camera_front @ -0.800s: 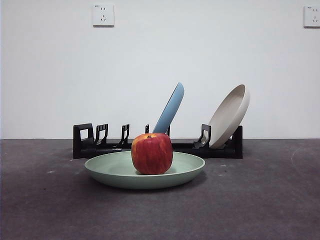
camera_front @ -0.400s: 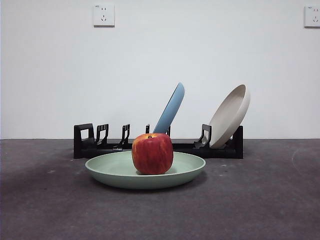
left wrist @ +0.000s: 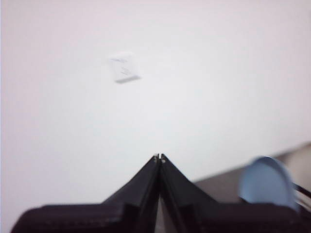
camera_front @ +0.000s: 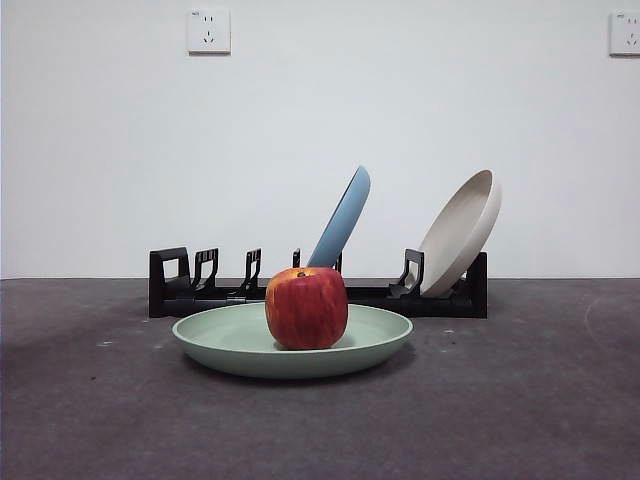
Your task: Take the green plate from the plate rack,put the plate on the table,take the apple from the table,put the apple in the plate
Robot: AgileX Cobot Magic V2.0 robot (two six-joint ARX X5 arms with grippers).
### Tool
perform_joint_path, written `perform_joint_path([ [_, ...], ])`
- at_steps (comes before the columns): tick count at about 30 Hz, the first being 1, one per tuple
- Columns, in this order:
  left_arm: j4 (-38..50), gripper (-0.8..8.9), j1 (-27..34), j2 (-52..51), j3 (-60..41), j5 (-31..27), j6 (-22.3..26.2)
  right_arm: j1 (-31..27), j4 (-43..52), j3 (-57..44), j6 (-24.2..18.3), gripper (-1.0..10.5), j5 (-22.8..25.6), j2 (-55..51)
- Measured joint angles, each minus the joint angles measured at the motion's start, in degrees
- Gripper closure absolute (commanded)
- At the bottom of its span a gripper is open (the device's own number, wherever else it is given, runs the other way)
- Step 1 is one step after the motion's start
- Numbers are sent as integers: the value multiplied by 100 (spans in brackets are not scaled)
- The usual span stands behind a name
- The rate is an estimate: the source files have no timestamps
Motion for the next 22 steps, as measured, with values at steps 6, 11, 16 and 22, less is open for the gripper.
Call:
perform_joint_path([
  [6, 1580, 817, 778, -894, -2000, 20, -334, 0, 0, 0, 0, 946, 0, -22],
  [11, 1790, 817, 1252, -1010, -3204, 20, -929, 0, 0, 0, 0, 946, 0, -63],
  [16, 1794, 817, 1429, -1071, -3901, 20, -1261, 0, 0, 0, 0, 946, 0, -70],
  [22, 1816, 817, 1432, -1370, -4557, 33, -1408, 0, 0, 0, 0, 946, 0, -70],
])
